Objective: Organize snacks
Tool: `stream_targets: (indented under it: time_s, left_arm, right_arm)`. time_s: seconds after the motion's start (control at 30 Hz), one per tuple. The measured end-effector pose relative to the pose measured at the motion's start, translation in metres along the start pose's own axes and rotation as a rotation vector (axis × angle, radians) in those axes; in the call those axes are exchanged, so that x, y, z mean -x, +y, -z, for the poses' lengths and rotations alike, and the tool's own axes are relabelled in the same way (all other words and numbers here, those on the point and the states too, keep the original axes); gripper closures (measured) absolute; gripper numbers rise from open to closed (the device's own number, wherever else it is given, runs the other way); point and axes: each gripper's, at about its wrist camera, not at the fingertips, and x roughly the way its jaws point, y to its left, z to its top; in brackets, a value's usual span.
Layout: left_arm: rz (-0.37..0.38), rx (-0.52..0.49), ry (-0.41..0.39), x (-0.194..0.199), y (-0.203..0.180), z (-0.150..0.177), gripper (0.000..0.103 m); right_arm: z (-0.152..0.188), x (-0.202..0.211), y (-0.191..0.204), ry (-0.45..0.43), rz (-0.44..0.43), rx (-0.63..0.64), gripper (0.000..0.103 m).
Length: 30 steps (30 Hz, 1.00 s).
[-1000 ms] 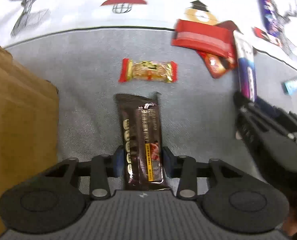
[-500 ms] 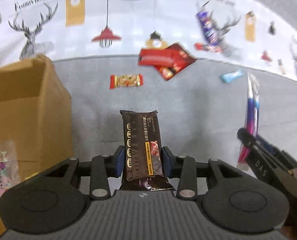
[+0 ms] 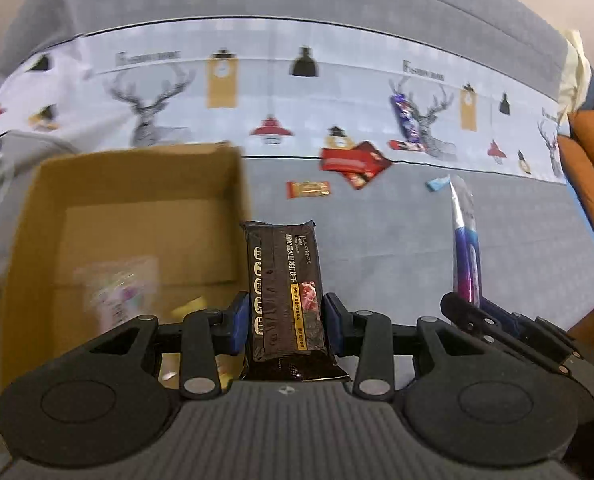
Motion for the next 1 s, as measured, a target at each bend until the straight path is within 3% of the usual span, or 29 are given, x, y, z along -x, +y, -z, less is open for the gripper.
stream_targets:
  time_s: [0.43,0.63,1.0]
  left_arm:
    - [-0.121,0.135,-0.063,0.080,0.105,0.072,0.060]
    - [-0.131,0.178,-0.096,0.102,0.124,0.091,0.060]
    - [-0.120,0.205,-0.137,0.119,0.134,0.108,0.060]
  right_arm:
    - [0.048,0.051,0.122,0.106,-0.237,0.131,0.078]
    - [0.059,0.070,0.149,0.092,-0.257,0.192,0.078]
    - [0.065,0.095,0.160,0.052,-0.245,0.238,0.078]
